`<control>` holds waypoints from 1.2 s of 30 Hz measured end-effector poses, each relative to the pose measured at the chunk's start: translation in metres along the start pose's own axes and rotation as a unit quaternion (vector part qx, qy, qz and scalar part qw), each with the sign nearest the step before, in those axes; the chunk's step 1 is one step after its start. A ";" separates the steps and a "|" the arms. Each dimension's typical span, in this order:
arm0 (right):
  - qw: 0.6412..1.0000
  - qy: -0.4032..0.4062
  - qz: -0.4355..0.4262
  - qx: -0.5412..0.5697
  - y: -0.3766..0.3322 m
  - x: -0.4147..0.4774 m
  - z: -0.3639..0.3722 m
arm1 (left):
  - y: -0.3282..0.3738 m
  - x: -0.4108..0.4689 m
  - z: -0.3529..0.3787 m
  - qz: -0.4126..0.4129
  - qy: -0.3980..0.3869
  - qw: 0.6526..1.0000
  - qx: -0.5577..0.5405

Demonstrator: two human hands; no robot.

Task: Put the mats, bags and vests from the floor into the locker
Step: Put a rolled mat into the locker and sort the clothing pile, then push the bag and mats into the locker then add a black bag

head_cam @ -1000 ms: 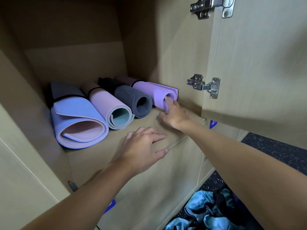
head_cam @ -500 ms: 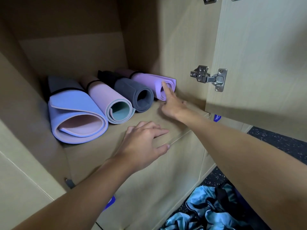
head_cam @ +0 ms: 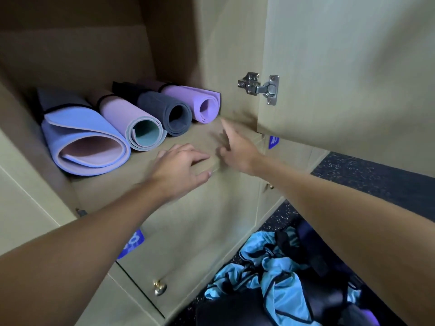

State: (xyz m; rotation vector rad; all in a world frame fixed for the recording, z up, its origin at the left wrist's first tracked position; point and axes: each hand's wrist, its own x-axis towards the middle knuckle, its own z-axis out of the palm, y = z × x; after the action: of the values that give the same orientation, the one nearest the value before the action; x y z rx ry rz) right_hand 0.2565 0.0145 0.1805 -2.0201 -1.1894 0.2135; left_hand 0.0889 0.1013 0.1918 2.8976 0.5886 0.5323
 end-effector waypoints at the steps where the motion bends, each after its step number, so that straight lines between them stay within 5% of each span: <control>1: 1.000 0.003 -0.003 0.020 0.005 -0.016 -0.002 | 0.002 -0.001 -0.001 0.001 0.001 1.000 -0.002; 9: 0.994 0.008 0.107 0.029 0.068 -0.165 -0.055 | 0.065 -0.029 0.032 0.078 0.041 0.996 -0.025; 16: 0.970 0.041 0.239 0.003 0.154 -0.286 -0.083 | 0.167 -0.069 0.125 0.122 -0.170 0.973 -0.100; 22: 0.953 0.060 0.295 -0.027 0.206 -0.353 -0.073 | 0.221 -0.102 0.209 0.119 -0.263 0.946 -0.145; 27: 0.932 0.191 0.304 -0.046 0.229 -0.357 -0.086 | 0.267 -0.087 0.237 0.132 -0.232 0.946 -0.184; 32: 0.924 0.169 0.327 -0.106 0.246 -0.349 -0.111 | 0.308 -0.032 0.252 0.097 -0.162 0.958 -0.216; 36: 0.922 0.148 0.356 0.032 0.276 -0.360 -0.113 | 0.336 -0.002 0.267 0.092 -0.217 0.949 -0.208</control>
State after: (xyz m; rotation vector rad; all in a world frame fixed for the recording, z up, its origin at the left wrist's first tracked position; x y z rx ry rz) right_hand 0.3002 -0.4093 -0.0123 -2.2501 -0.2236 0.2798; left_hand 0.3036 -0.2232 0.0110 2.5482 0.1198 0.0145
